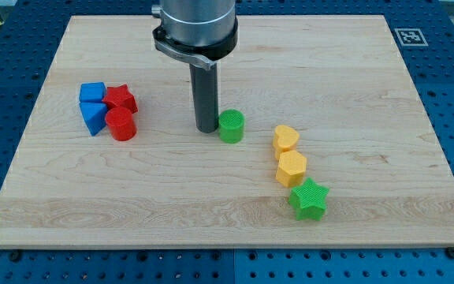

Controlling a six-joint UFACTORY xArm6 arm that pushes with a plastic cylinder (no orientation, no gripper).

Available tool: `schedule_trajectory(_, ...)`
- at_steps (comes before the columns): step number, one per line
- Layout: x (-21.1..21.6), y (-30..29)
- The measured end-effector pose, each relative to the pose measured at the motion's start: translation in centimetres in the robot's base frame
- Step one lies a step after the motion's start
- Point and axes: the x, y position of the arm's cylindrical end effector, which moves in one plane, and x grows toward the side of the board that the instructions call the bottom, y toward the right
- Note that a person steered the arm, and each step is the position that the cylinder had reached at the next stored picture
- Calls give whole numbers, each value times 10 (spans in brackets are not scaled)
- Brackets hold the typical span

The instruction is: Move the green circle above the yellow heart

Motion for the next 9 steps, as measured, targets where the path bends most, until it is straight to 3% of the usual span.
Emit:
schedule_trajectory(2, 25, -12)
schedule_trajectory(9, 7, 55)
